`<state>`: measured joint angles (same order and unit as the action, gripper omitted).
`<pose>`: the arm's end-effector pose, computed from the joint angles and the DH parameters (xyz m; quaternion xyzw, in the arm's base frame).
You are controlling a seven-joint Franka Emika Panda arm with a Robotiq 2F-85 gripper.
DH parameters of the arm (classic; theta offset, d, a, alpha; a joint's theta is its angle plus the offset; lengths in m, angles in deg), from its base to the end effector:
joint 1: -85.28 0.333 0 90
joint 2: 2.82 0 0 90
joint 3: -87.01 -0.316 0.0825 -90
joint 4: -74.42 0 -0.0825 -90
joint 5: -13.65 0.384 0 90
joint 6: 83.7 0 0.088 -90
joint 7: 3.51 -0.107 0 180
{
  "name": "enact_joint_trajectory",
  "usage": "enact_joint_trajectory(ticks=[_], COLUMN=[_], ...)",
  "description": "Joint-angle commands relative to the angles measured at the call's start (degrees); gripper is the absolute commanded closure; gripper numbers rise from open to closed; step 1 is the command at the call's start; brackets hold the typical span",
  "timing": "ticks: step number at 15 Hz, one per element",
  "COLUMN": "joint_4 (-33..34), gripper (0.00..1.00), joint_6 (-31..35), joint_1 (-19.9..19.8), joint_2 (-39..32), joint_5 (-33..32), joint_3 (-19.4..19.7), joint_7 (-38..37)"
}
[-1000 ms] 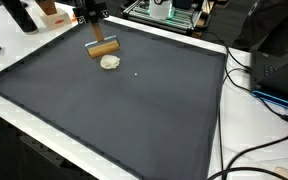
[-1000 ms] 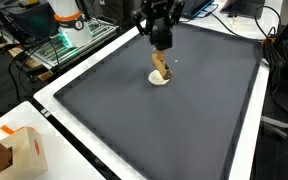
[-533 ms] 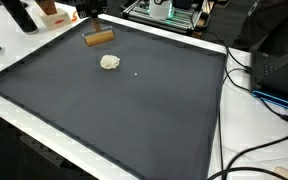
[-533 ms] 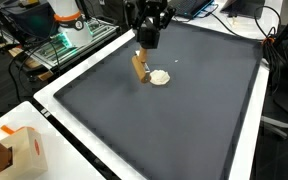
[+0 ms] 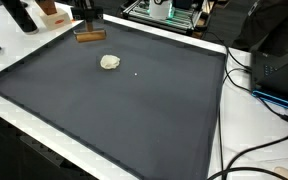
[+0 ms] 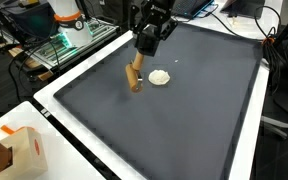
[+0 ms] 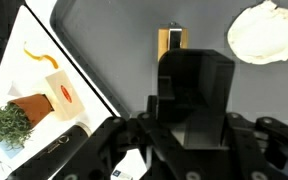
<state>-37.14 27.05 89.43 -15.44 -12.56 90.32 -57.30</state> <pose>0.5787 -0.0208 0.3578 0.9112 -0.3371 -0.0063 0.2367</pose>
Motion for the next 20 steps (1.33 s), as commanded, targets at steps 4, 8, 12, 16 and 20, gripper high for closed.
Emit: enact_joint_trajectory(ticks=[4, 8, 12, 16, 20], joint_4=[4.9, 6.8, 7.9, 8.5, 9.1], gripper=[0.76, 0.76, 0.76, 0.76, 0.76], joint_6=[-7.9, -10.7, -12.2, -11.7, -11.1], joint_1=[2.5, 2.8, 3.3, 3.6, 4.0], joint_2=[-6.0, -7.9, -8.8, -9.3, -9.7], joint_5=[-8.4, -7.2, -7.2, -7.4, -7.5], joint_3=[0.5, -0.1, -0.4, -0.6, -0.8], joint_7=[-10.2, -8.6, -7.3, -5.6, -3.5])
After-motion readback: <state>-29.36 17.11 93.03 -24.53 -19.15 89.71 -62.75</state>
